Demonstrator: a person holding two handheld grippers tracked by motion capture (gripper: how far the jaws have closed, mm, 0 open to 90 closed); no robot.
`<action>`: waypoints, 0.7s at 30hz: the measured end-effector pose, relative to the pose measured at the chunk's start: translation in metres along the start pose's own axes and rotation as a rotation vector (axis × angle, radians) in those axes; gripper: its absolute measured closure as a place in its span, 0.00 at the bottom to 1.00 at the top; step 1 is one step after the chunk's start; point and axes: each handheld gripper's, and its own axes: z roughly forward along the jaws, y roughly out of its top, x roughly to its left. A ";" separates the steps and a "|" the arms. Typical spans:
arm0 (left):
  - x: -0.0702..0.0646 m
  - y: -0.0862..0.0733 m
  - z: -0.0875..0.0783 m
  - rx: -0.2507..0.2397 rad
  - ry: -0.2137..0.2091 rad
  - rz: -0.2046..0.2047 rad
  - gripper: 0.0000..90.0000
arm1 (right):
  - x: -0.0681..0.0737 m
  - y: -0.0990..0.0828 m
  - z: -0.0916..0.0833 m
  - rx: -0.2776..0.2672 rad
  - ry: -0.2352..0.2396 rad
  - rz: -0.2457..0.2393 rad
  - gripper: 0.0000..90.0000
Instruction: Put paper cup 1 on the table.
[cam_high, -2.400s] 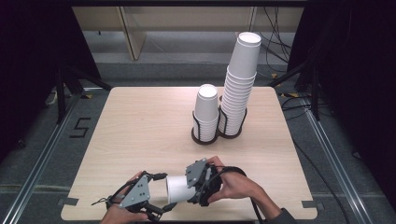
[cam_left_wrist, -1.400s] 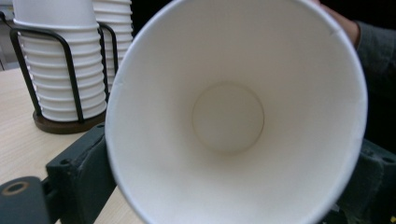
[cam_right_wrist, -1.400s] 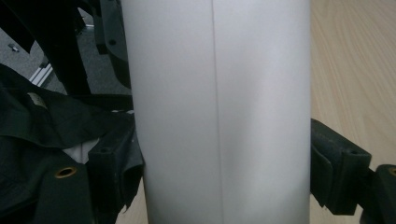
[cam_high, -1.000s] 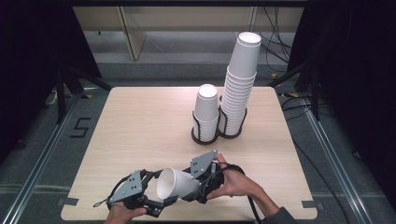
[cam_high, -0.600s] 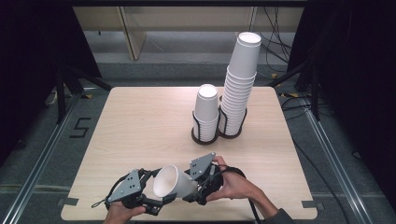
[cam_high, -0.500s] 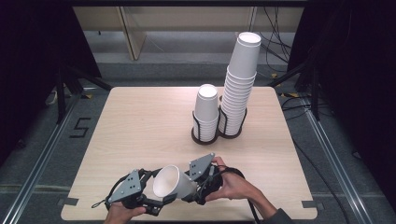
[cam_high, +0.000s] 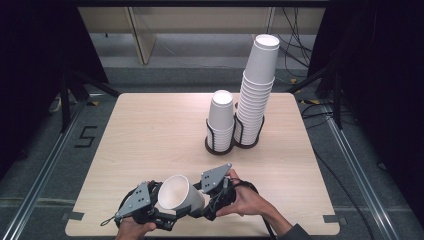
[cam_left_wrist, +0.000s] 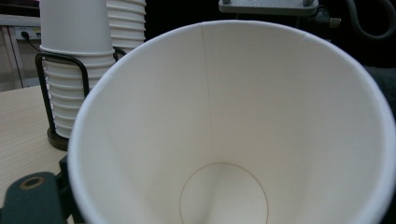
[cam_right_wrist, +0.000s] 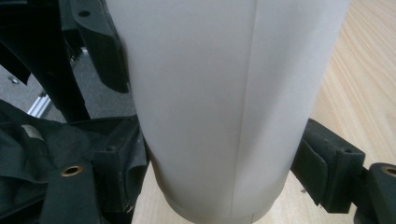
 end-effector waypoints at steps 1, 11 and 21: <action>0.000 0.000 0.000 -0.008 -0.002 -0.006 0.12 | 0.000 0.000 0.001 -0.007 0.009 0.007 0.28; 0.000 -0.001 0.000 -0.015 0.000 -0.015 0.14 | -0.001 -0.003 0.006 -0.013 0.022 0.023 0.28; 0.003 0.001 -0.002 0.018 0.053 0.004 0.18 | -0.005 -0.007 0.007 0.002 -0.019 0.096 0.19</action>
